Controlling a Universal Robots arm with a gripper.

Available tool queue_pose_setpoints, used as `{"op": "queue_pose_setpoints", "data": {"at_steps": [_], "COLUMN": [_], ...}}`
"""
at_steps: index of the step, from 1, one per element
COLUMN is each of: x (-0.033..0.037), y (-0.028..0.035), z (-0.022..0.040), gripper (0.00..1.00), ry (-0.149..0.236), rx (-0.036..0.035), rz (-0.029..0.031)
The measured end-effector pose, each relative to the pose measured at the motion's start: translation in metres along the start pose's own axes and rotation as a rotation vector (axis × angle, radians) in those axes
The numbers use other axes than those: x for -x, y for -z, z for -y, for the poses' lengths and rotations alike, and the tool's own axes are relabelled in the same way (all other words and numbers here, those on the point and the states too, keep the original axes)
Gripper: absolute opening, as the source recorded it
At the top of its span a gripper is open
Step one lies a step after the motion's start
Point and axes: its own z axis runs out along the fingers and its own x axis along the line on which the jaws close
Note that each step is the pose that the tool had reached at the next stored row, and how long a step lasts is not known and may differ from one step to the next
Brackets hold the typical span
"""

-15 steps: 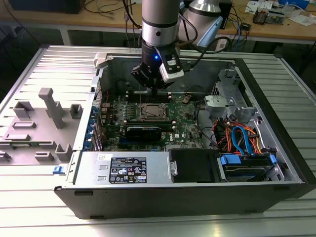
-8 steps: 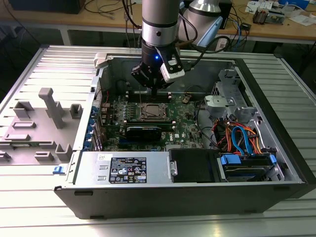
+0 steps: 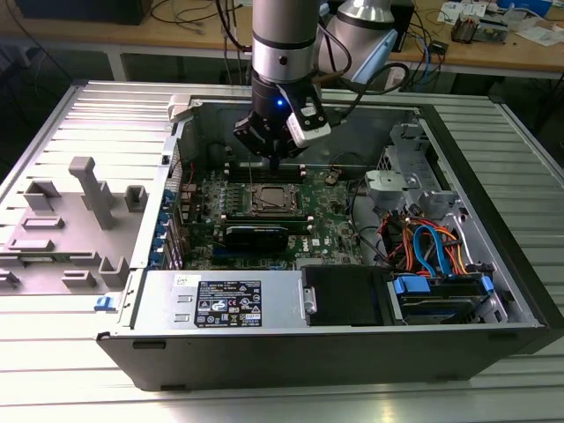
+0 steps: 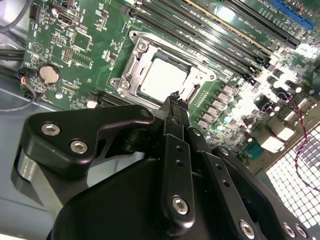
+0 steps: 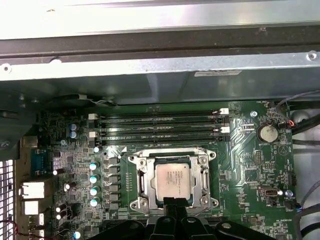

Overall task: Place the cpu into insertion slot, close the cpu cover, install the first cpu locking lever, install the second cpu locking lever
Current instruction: 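Install the first cpu locking lever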

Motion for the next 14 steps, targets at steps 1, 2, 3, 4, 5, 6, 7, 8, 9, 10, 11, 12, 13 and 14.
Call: {"op": "queue_pose_setpoints", "data": {"at_steps": [1, 2, 3, 4, 5, 6, 7, 8, 9, 10, 11, 12, 13, 14], "x": [-0.0021, -0.0040, -0.0074, -0.0104, -0.0129, -0.0136, -0.0136, -0.0137, -0.0138, -0.0139, -0.0140, -0.0143, -0.0147, -0.0153], "y": [0.0000, 0.0000, -0.0001, -0.0001, -0.0002, -0.0002, -0.0002, -0.0002, -0.0002, -0.0002, -0.0002, -0.0003, -0.0003, -0.0003], "z": [0.0001, 0.0001, 0.0003, 0.0004, 0.0005, 0.0004, 0.0005, 0.0005, 0.0005, 0.0005, 0.0005, 0.0005, 0.0005, 0.0006], "gripper": [0.11, 0.11, 0.11, 0.11, 0.11, 0.11, 0.11, 0.11, 0.11, 0.11, 0.11, 0.11, 0.11, 0.11], "ry": [0.000, 0.000, 0.001, 0.004, 0.007, 0.016, 0.027, 0.044, 0.065, 0.069, 0.069, 0.069, 0.069, 0.069], "rx": [0.0001, -0.0001, 0.0002, 0.0005, 0.0007, 0.0007, 0.0006, 0.0006, 0.0005, 0.0005, 0.0005, 0.0006, 0.0007, 0.0006], "rz": [0.0005, 0.0009, 0.0013, 0.0014, 0.0014, 0.0013, 0.0020, 0.0029, 0.0026, 0.0025, 0.0025, 0.0026, 0.0026, 0.0025]}}
